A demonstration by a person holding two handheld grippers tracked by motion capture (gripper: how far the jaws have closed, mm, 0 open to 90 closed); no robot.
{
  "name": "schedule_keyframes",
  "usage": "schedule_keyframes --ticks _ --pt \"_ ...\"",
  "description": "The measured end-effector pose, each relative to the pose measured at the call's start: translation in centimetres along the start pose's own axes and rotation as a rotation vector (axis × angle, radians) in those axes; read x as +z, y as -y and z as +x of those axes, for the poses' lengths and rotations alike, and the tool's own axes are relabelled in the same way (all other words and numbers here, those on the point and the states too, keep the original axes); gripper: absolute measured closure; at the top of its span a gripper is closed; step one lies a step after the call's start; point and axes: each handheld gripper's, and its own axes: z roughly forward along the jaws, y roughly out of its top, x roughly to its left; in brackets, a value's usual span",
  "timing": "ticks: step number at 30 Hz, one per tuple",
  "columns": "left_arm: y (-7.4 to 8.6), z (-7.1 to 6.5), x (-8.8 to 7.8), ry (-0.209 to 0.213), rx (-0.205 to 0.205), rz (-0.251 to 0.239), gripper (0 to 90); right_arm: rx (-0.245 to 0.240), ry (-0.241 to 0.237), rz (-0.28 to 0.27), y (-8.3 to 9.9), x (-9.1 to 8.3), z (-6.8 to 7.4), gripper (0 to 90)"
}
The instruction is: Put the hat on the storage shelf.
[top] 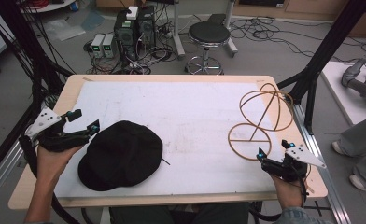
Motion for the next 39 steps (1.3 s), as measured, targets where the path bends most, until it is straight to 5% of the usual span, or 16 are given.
schedule_keyframes --ticks 12,20,28,39 --pt "-0.3 -0.2 -0.1 0.048 0.009 -0.027 22.4 0.0 0.006 -0.004 0.0 -0.3 0.1 10.6" --pt "-0.5 -2.0 0.8 0.136 0.04 -0.03 22.4 0.001 0.013 -0.003 0.1 -0.5 -0.1 10.6" --pt "0.2 -4.1 2.4 0.221 0.063 0.017 22.4 -0.002 0.011 0.0 0.1 -0.6 -0.1 10.6" --pt "1.5 -5.9 4.3 0.259 0.065 0.086 23.3 -0.005 0.007 -0.005 0.1 -0.5 0.0 10.6"
